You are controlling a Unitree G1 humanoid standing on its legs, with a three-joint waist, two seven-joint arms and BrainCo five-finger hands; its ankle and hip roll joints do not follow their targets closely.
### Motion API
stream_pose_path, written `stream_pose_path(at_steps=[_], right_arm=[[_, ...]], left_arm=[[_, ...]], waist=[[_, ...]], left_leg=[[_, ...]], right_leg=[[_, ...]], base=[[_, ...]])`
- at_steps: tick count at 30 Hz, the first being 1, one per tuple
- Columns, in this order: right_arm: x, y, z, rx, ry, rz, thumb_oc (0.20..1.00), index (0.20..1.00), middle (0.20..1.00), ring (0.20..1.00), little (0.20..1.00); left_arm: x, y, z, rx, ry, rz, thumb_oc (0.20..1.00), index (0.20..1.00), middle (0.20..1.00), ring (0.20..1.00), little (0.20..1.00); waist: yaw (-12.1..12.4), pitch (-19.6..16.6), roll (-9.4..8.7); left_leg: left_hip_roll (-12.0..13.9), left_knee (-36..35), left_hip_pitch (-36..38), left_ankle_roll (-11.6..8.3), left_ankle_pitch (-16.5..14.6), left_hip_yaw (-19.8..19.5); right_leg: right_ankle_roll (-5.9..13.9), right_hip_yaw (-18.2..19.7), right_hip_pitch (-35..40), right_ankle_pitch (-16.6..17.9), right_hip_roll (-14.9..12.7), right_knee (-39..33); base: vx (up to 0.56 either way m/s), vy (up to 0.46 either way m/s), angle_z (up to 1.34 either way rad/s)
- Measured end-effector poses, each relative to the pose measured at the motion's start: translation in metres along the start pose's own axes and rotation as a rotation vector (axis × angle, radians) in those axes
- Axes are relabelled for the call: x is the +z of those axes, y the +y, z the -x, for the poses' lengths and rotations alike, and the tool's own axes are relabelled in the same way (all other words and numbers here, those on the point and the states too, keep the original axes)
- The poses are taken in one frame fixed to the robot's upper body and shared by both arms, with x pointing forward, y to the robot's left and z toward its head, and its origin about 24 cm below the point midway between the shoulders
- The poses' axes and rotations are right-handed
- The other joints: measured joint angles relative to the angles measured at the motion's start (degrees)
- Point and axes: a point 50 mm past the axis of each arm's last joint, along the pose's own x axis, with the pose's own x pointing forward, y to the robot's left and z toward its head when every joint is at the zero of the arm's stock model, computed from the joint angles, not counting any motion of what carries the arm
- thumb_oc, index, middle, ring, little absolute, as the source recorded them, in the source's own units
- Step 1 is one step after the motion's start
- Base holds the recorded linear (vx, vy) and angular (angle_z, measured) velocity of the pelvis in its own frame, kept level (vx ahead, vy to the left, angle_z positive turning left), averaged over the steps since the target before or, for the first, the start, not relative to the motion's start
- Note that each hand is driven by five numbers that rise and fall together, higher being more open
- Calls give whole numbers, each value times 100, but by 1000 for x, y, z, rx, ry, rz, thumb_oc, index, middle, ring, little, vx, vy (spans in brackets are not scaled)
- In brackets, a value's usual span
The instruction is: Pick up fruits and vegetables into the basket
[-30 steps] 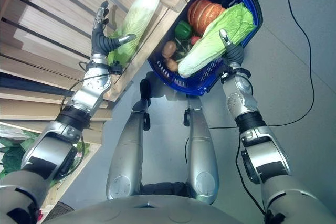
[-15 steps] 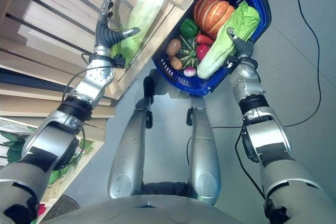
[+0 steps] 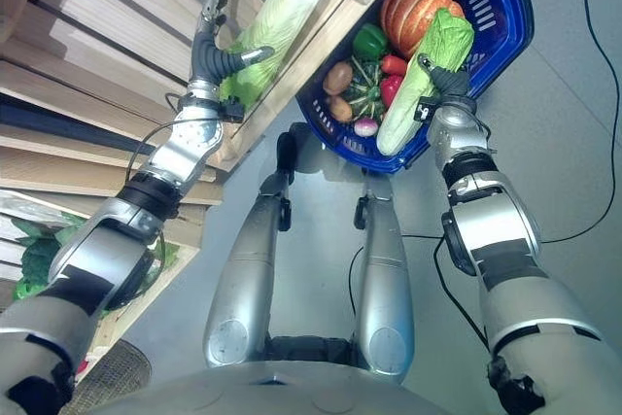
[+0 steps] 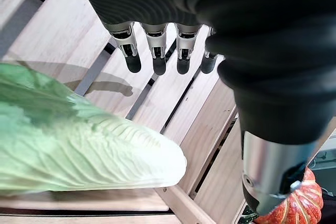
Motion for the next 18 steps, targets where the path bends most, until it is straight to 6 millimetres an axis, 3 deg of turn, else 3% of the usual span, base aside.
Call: stream_pose_path(at_steps=[1, 2, 10, 18], right_arm=[[0, 0, 0, -4, 4, 5, 802, 802, 802, 802, 802], [0, 0, 0, -9, 14, 11, 1000, 1000, 1000, 1000, 1000], [-18, -10, 0, -74, 134, 100, 1000, 1000, 1000, 1000, 1000], [-15, -20, -2, -107, 139, 110, 1000, 1000, 1000, 1000, 1000]], left_arm=[[0, 0, 0, 0, -2, 1, 1000, 1000, 1000, 1000, 1000], [0, 0, 0, 0, -5, 2, 1000, 1000, 1000, 1000, 1000], [1, 0, 0, 4, -12, 5, 1000, 1000, 1000, 1000, 1000], [2, 0, 0, 9, -14, 6, 1000, 1000, 1000, 1000, 1000]], waist=[[4, 0, 1], [11, 2, 4], [13, 3, 15], [20, 3, 20]], left_leg=[[-1, 10, -17, 0, 2, -5], [0, 37, -41, 0, 2, -11], [-5, 84, -91, 7, 12, -28], [-4, 84, -102, 7, 12, -30]], right_leg=[[0, -10, -7, 0, -2, 0], [0, -26, -12, 0, -4, 0], [2, -66, -28, 2, -22, 11], [0, -67, -38, 2, -20, 11]], base=[[-6, 15, 6], [-7, 13, 6], [-2, 6, 2], [0, 0, 0]])
